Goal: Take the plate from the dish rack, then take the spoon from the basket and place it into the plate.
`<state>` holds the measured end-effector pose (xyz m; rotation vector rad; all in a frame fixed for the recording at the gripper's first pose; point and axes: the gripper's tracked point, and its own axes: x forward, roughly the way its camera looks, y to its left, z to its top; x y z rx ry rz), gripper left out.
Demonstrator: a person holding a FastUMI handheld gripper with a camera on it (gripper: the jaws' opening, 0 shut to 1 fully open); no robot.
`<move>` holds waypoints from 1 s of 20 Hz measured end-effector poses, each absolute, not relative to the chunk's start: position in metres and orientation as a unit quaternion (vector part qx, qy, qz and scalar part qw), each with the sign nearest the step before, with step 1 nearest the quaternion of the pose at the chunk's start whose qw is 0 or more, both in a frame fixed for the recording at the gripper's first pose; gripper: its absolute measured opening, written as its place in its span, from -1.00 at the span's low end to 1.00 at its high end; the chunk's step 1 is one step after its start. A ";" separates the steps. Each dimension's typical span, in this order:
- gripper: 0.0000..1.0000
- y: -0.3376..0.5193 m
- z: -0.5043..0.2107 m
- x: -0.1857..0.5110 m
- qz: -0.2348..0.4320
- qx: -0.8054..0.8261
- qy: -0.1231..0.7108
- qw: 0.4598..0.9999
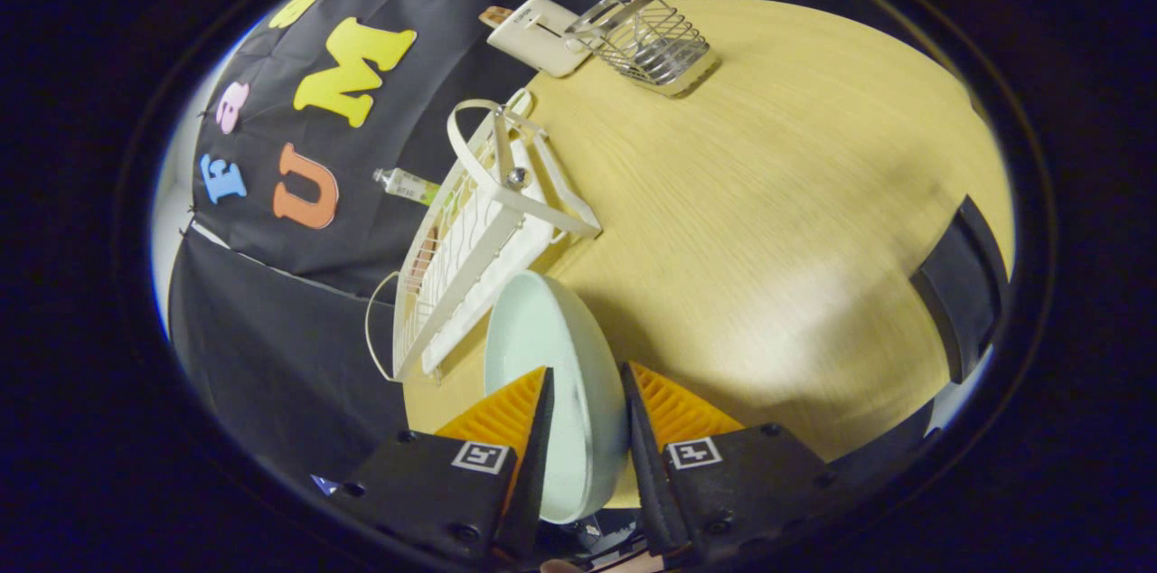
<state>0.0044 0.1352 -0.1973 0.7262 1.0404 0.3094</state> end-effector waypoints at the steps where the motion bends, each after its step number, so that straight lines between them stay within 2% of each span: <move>1: 0.05 0.134 -0.197 0.003 0.145 0.336 0.483 0.796; 5: 0.10 0.128 -0.188 0.004 0.143 0.324 0.456 0.817; 10: 0.38 0.104 -0.154 0.011 0.139 0.220 0.361 0.896; 15: 0.63 0.054 -0.114 0.028 0.081 0.125 0.242 0.959; 20: 0.83 0.013 -0.083 0.045 0.036 0.090 0.145 0.985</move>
